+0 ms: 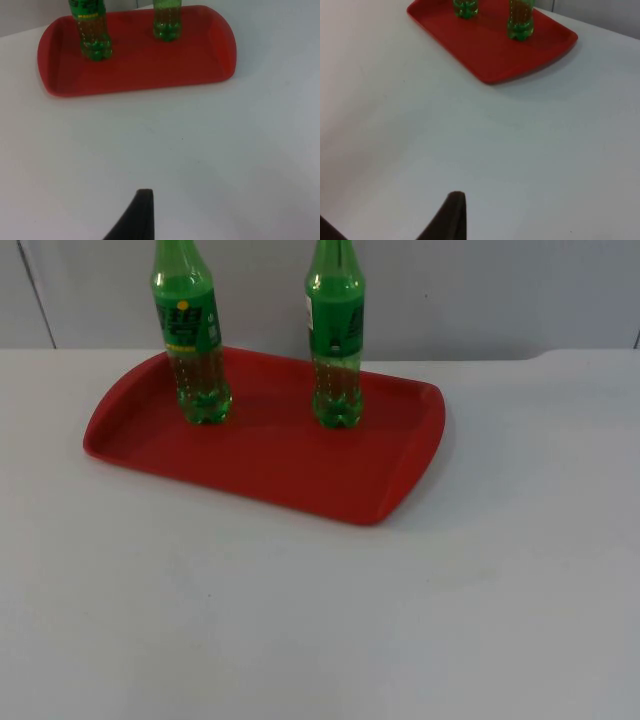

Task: Place the bottle upright on the tray.

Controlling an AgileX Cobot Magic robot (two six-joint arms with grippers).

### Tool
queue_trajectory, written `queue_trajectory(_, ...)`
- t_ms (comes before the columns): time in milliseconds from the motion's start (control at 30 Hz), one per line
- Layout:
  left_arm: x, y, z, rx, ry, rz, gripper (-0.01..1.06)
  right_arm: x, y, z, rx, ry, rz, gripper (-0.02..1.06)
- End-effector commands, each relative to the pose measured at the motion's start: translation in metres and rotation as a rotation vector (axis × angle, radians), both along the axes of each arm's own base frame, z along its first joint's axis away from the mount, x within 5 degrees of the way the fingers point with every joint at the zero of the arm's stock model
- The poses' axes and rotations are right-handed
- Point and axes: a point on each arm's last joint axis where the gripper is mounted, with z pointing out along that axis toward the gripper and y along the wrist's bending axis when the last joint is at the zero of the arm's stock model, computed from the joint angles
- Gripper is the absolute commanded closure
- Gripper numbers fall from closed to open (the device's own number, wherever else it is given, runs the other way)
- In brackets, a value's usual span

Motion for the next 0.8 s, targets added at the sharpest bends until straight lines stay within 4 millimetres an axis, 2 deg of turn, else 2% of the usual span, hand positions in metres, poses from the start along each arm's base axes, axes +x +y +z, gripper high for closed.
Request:
queue_trajectory(0, 0.0001, -0.0004, -0.0009, -0.006, -0.005, -0.005, 0.0, -0.0001, -0.0003, -0.0005, 0.001, -0.001, 0.001, -0.01)
queue_trajectory(767, 0.0001, -0.0004, -0.0009, -0.006, -0.005, -0.005, 0.0, -0.0001, -0.0003, -0.0005, 0.001, -0.001, -0.01, -0.01)
